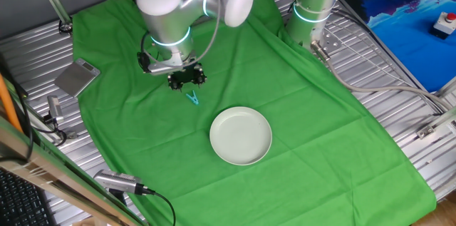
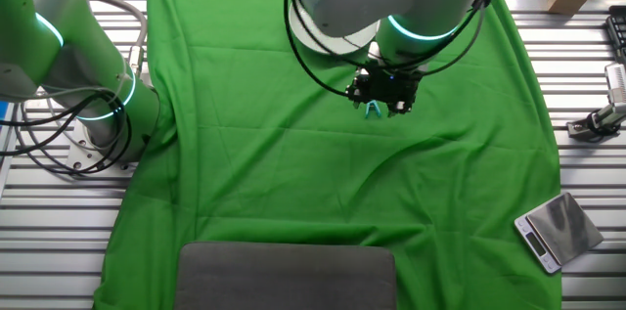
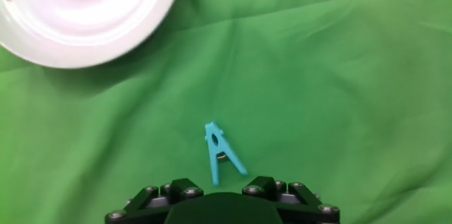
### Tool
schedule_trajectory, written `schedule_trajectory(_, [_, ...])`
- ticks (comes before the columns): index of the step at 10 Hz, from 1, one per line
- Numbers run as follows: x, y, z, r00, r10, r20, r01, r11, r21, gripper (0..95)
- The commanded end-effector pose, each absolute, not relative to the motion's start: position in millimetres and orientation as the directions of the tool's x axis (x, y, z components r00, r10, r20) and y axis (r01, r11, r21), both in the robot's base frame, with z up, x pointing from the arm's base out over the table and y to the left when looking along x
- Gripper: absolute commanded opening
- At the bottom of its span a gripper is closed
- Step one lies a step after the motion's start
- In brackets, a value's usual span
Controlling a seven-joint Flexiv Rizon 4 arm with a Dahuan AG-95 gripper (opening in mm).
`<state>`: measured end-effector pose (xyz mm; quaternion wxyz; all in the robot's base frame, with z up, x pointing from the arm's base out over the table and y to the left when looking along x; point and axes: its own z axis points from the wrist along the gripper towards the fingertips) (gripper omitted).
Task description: Use a clamp
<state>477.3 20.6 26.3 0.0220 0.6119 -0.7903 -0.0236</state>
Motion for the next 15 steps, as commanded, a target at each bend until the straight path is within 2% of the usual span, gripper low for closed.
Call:
schedule_trajectory(1, [477.6,20.4,20.7,-0.244,-0.970,0.004,-0.968,0.244,0.057,57.0])
schedule_trajectory(6, [477.6,21.3,12.8,-0.245,-0.970,0.009,-0.969,0.245,0.044,57.0])
schedule_trajectory(7, [477.7,21.4,12.1,-0.244,-0.970,0.010,-0.969,0.245,0.042,38.0])
schedule_trajectory(15, [477.8,21.5,9.4,-0.253,-0.967,0.015,-0.967,0.253,0.032,38.0])
